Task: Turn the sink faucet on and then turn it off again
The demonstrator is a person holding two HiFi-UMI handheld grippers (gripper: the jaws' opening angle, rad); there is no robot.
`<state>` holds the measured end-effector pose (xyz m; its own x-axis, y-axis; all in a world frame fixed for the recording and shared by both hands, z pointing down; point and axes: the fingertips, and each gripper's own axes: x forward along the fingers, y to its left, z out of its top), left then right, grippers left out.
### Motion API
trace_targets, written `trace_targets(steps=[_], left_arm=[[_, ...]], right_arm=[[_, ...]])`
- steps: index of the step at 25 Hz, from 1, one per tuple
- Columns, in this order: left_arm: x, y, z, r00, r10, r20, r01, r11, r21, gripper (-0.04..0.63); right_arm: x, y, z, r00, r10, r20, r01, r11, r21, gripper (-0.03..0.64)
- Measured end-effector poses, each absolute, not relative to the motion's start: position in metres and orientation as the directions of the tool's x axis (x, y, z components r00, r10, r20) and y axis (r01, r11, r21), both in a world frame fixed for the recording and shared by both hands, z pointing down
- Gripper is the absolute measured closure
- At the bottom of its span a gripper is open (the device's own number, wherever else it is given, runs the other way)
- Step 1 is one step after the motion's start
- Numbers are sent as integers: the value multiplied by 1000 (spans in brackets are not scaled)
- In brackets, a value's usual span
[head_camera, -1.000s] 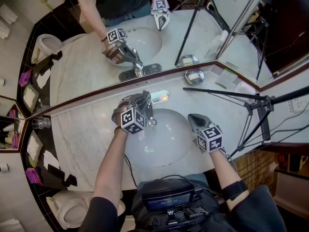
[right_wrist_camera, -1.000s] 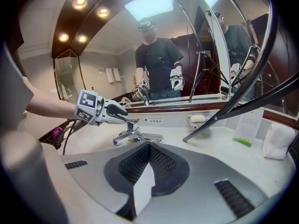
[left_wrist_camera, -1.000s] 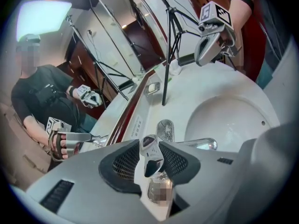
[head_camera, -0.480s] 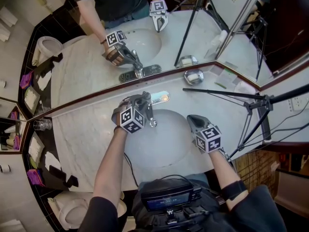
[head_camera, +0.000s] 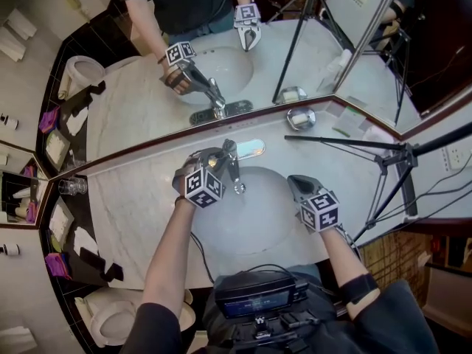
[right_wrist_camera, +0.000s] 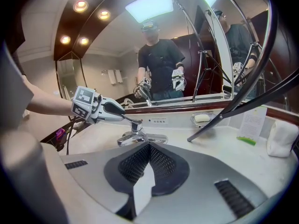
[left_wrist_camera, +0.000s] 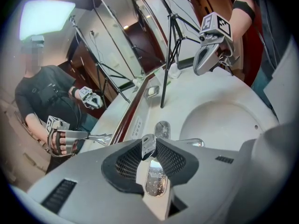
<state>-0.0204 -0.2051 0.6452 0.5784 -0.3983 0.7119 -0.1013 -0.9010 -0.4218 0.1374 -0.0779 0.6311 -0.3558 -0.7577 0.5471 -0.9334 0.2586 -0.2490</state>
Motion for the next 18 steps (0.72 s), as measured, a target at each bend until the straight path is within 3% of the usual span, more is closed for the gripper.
trace_targets(steps=[5,10,14,18], left_arm=[[-42,-191,631,567,-450,690,-138,-878,-459,521],[-71,-177,606,568,-520,639,-262,-849,-458,592],[-96,-161,575,601,-570,560,-483,-818,-313,592],[-132,-150,547,613,-648,451,-710,-703,-46,592]], right_arm=[[125,-77,627,-379,-754,537,-925,288,-248,598],[113,-77,620,-397,-756,520,-918,316,-242,598],[107,-77,615,-406,-758,510,-914,333,-233,598],[106,-79,609,-408,-768,494,-913,339,-227,598]])
